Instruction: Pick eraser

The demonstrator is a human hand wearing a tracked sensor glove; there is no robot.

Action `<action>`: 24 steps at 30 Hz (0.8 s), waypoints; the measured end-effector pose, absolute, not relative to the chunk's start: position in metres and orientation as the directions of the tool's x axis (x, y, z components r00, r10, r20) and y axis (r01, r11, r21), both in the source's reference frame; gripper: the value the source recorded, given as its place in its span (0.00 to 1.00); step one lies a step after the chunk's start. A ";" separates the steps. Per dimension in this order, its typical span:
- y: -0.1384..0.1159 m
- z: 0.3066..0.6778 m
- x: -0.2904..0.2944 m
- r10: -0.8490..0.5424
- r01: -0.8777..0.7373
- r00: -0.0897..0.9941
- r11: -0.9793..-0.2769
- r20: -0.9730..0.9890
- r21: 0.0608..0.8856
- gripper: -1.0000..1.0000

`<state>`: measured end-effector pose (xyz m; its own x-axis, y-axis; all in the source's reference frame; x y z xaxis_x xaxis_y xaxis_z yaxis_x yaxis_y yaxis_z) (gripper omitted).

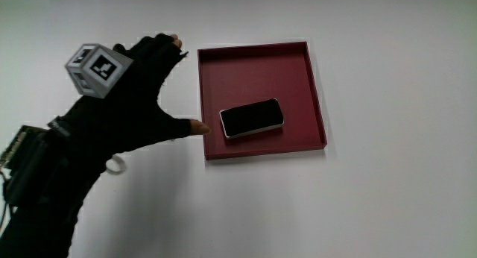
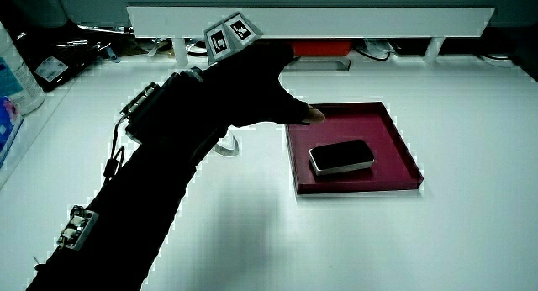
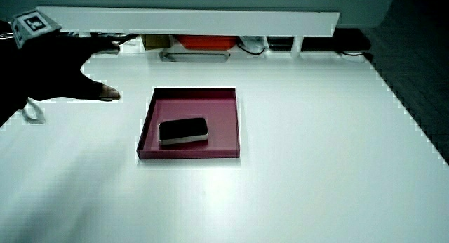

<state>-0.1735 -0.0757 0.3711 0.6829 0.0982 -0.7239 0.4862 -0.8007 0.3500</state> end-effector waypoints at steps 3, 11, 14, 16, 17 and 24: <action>-0.077 0.382 -0.167 0.102 0.502 0.676 -0.789 -0.730 0.355 0.50; -0.077 0.412 -0.144 0.028 0.468 0.696 -0.775 -0.717 0.424 0.50; -0.076 0.420 -0.134 0.050 0.447 0.748 -0.776 -0.662 0.446 0.50; -0.075 0.423 -0.127 0.031 0.427 0.769 -0.769 -0.639 0.476 0.50; -0.075 0.427 -0.125 0.025 0.428 0.769 -0.763 -0.639 0.485 0.50; -0.074 0.457 -0.110 0.026 0.418 0.793 -0.749 -0.609 0.513 0.50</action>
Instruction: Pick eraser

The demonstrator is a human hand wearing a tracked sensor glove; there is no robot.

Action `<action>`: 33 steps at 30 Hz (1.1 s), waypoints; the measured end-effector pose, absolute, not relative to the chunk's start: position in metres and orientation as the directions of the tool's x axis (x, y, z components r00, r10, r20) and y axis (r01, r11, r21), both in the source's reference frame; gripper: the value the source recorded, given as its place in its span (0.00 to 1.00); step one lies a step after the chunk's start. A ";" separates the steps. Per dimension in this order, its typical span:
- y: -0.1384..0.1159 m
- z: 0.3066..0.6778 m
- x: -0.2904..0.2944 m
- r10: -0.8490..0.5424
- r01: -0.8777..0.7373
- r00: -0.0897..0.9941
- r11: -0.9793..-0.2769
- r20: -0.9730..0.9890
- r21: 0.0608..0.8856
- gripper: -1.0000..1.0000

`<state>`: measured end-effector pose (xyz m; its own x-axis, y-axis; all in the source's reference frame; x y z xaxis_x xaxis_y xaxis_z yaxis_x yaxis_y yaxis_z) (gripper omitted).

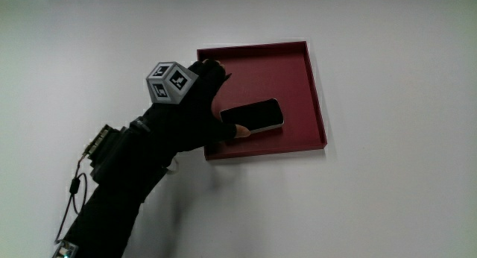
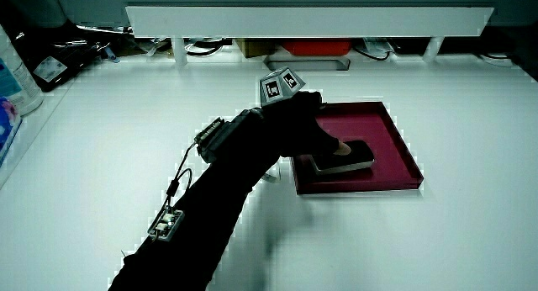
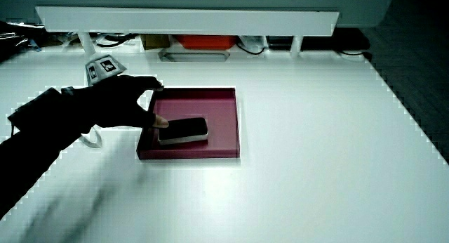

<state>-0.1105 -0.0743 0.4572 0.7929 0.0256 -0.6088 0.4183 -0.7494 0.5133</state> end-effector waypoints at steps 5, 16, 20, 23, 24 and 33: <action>-0.071 0.479 -0.101 0.023 0.412 0.797 -0.752 -0.604 0.515 0.50; -0.067 0.515 -0.083 0.012 0.385 0.827 -0.741 -0.562 0.551 0.50; -0.065 0.528 -0.074 0.038 0.385 0.843 -0.740 -0.536 0.552 0.50; -0.064 0.530 -0.068 0.053 0.389 0.851 -0.732 -0.522 0.560 0.50; -0.063 0.530 -0.067 0.051 0.385 0.856 -0.727 -0.515 0.568 0.50; -0.061 0.539 -0.065 0.071 0.394 0.858 -0.726 -0.508 0.564 0.50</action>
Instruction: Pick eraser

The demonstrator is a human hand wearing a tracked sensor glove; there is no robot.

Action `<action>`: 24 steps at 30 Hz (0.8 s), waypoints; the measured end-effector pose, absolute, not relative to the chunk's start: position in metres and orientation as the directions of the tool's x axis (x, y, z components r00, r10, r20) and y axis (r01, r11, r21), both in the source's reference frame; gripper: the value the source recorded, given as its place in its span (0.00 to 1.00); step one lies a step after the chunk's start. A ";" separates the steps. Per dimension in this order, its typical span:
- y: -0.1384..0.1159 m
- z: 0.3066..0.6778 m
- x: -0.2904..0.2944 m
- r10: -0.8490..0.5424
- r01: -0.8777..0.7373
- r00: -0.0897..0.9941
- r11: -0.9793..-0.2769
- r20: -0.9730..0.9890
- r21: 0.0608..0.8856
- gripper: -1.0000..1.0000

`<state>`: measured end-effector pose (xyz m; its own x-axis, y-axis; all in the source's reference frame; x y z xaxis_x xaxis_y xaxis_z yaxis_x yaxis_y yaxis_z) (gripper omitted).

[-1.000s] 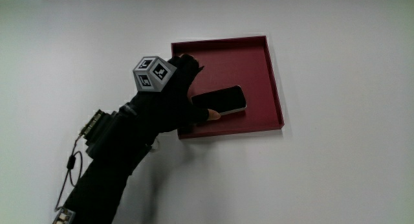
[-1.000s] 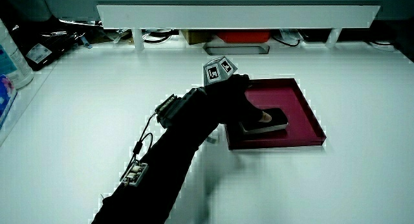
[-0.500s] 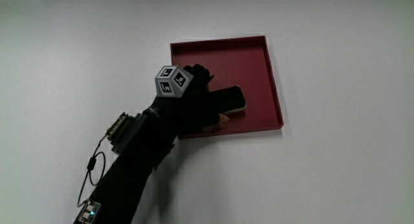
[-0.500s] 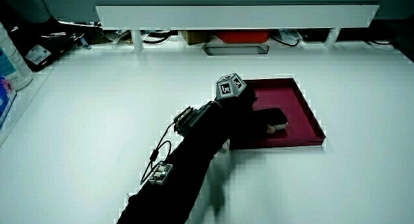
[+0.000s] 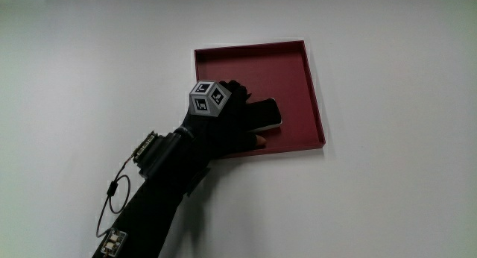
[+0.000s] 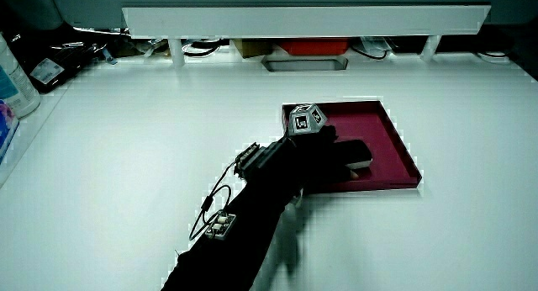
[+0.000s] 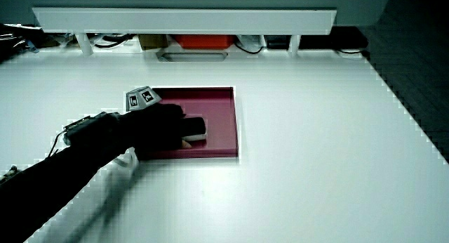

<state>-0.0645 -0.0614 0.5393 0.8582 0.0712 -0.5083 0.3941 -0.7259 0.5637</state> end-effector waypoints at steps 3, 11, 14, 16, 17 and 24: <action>-0.062 0.538 -0.064 0.077 0.394 0.858 -0.732 -0.508 0.555 0.57; -0.061 0.536 -0.064 0.095 0.400 0.851 -0.755 -0.516 0.519 0.76; -0.060 0.535 -0.063 0.098 0.399 0.853 -0.756 -0.513 0.518 0.83; -0.060 0.537 -0.063 0.100 0.405 0.849 -0.753 -0.519 0.518 0.88; -0.060 0.535 -0.062 0.104 0.405 0.851 -0.754 -0.515 0.517 0.90; -0.059 0.533 -0.061 0.110 0.404 0.851 -0.762 -0.514 0.506 1.00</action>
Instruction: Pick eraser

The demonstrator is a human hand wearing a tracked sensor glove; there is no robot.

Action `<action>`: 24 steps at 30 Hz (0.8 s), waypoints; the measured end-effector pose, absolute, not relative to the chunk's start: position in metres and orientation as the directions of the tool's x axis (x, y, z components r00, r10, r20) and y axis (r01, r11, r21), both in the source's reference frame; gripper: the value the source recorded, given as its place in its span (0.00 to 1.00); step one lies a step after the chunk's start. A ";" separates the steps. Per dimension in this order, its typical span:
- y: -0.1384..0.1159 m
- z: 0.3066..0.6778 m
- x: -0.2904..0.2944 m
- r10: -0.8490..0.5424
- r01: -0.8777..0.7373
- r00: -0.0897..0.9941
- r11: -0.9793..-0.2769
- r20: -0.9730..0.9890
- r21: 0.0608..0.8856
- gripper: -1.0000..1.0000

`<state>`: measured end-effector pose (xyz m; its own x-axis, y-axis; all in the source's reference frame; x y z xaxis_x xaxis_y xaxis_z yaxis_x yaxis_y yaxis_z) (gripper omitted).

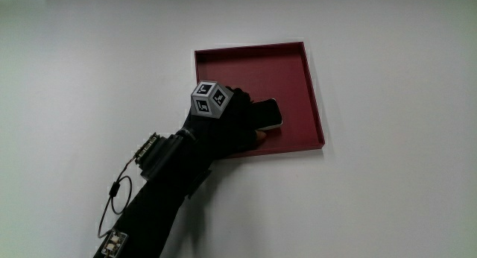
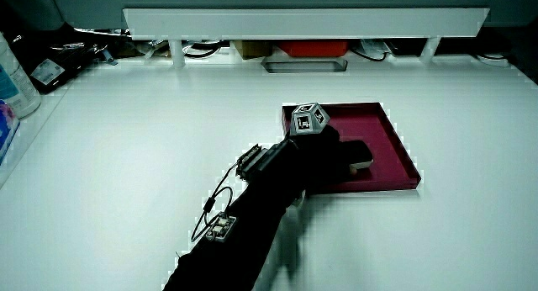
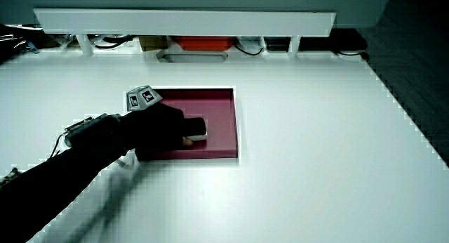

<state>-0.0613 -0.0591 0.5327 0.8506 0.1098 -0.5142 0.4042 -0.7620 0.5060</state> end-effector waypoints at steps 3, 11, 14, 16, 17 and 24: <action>-0.060 0.532 -0.062 0.125 0.412 0.847 -0.769 -0.517 0.489 1.00; -0.064 0.506 -0.072 0.147 0.417 0.848 -0.778 -0.509 0.470 1.00; -0.063 0.487 -0.076 0.175 0.434 0.843 -0.781 -0.509 0.449 1.00; -0.063 0.475 -0.078 0.193 0.439 0.843 -0.784 -0.501 0.438 1.00; -0.063 0.469 -0.078 0.195 0.445 0.840 -0.781 -0.507 0.437 1.00; -0.054 0.421 -0.084 0.273 0.489 0.823 -0.786 -0.498 0.378 1.00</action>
<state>-0.0841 -0.0543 0.4211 0.8232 0.2732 -0.4978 0.4892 -0.7862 0.3776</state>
